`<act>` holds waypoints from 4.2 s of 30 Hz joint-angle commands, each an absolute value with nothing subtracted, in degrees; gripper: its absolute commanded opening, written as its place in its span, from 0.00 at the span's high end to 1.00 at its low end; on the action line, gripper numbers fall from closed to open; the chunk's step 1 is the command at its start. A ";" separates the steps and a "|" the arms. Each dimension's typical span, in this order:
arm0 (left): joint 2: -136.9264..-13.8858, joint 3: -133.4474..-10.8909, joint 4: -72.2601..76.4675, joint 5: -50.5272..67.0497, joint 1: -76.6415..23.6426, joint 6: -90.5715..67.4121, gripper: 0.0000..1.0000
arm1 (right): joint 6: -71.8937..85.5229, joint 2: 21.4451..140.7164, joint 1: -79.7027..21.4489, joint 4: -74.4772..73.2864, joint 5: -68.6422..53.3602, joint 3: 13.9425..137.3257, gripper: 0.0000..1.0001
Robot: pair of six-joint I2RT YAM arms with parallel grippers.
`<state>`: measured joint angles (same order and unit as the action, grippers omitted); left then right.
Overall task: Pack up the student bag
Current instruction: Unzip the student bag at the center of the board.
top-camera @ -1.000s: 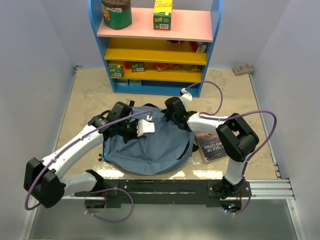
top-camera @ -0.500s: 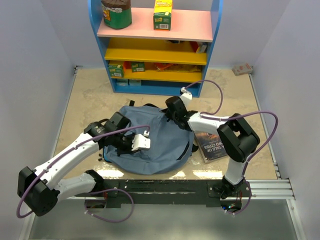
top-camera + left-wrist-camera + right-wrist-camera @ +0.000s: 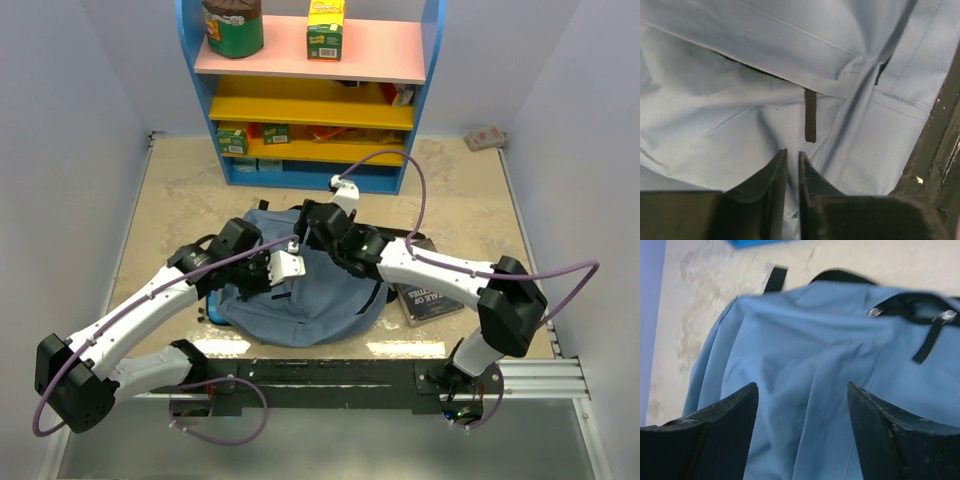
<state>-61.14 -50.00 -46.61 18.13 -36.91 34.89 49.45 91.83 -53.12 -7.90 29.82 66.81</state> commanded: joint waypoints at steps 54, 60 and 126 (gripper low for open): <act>-74.08 -56.25 -32.96 4.21 -34.01 1.85 0.28 | 58.88 93.17 -63.63 -4.84 35.68 53.80 1.00; -78.13 -58.36 -32.70 6.06 -34.10 1.50 0.11 | 60.38 91.06 -63.90 -0.97 35.86 49.49 1.00; -82.18 -57.31 -18.20 -15.03 -52.03 6.59 0.00 | 63.89 86.40 -63.90 22.85 32.08 31.82 1.00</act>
